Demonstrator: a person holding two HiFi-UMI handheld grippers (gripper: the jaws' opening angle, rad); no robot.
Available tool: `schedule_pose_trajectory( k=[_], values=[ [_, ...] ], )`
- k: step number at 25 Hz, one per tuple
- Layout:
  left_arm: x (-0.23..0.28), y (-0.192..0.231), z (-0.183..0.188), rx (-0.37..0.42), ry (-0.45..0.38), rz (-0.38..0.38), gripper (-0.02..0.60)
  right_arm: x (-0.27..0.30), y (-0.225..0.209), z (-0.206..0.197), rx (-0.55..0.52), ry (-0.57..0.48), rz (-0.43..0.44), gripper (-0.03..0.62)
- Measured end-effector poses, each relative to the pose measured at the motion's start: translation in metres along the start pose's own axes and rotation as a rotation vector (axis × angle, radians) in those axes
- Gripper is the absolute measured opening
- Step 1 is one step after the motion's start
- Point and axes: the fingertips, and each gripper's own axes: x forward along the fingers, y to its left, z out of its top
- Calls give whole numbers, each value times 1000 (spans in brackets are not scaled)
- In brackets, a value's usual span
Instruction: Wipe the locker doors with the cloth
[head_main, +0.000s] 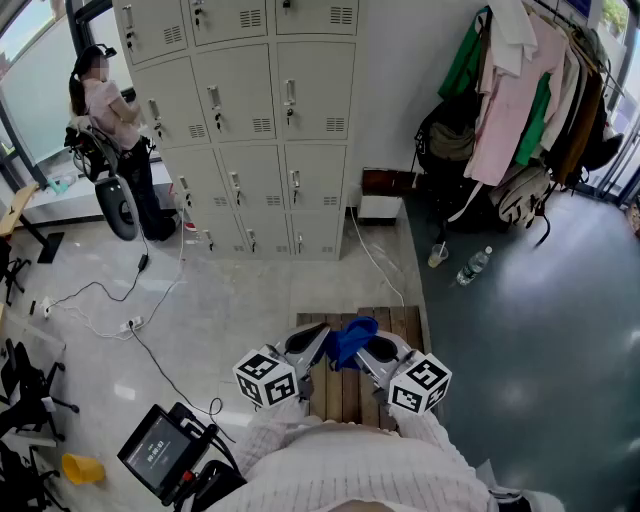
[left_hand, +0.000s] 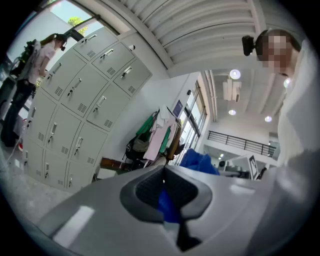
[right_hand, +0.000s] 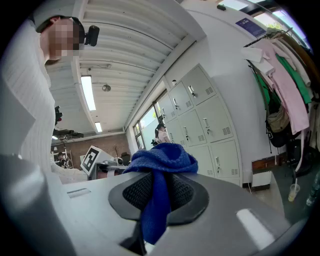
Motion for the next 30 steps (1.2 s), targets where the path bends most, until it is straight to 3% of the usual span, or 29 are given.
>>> schedule_pose_trajectory(
  k=[4,12,18,26,30],
  values=[
    [14,7,-11,-40,-13,10,6,-7,-24,-4,6,12,-36,55],
    [51,40,-10,-42,12,-1,6,15,-80,-7,42,25,-78,55],
    [84,120,37,-21,-21,30,6,80,-139,23,22,0,-105,55],
    [154,215,124,36,-15,-32,6,170,-219,83,10,-50,-170,55],
    [175,256,150,48,-11,-45,6,213,-249,107,-9,-71,-180,55]
  ],
)
